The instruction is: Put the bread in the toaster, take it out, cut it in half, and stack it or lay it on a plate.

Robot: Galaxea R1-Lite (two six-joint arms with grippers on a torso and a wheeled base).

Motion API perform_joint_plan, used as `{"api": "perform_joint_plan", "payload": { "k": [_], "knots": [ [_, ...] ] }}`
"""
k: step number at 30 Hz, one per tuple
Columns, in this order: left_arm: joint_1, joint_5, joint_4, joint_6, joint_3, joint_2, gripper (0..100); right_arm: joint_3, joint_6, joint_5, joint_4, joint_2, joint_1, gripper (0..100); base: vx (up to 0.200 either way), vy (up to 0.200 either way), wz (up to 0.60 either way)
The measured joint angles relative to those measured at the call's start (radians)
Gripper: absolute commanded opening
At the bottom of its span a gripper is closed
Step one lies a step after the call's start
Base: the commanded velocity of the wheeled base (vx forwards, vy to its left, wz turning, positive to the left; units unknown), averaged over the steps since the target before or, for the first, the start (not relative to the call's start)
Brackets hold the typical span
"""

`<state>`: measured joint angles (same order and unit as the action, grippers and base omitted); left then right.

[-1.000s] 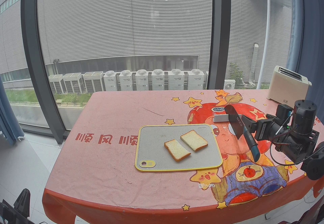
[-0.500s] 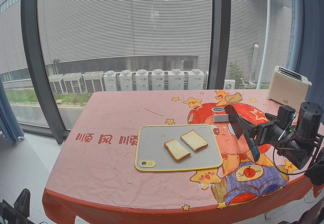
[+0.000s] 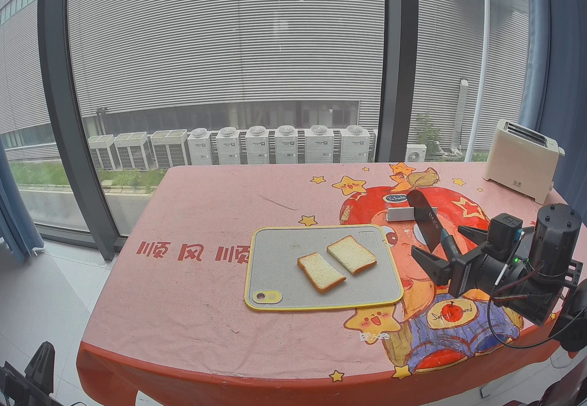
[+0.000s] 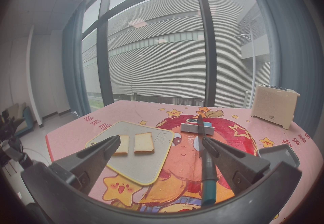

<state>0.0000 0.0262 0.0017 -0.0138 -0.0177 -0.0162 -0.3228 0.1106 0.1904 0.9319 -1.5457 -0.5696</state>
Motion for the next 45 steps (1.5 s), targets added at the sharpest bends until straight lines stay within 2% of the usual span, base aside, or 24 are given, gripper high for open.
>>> {"api": "perform_joint_plan", "payload": {
  "k": [8,14,26,45],
  "knots": [
    [0.000,0.000,0.000,0.000,0.000,0.000,0,-0.035,-0.042,-0.049,-0.019,-0.021,-0.019,100,0.000,0.000,0.00],
    [0.000,0.000,0.000,0.000,0.000,0.000,0,-0.148,-0.059,-0.074,-0.163,-0.066,-0.023,100,0.000,0.000,0.00],
    [0.000,0.000,0.000,0.000,0.000,0.000,0,-0.363,-0.061,-0.127,-0.424,-0.143,-0.019,100,0.000,0.000,0.00],
    [0.000,0.000,0.000,0.000,0.000,0.000,0,-0.512,-0.064,-0.130,-0.439,-0.334,0.015,100,0.000,0.000,0.00]
  ]
}}
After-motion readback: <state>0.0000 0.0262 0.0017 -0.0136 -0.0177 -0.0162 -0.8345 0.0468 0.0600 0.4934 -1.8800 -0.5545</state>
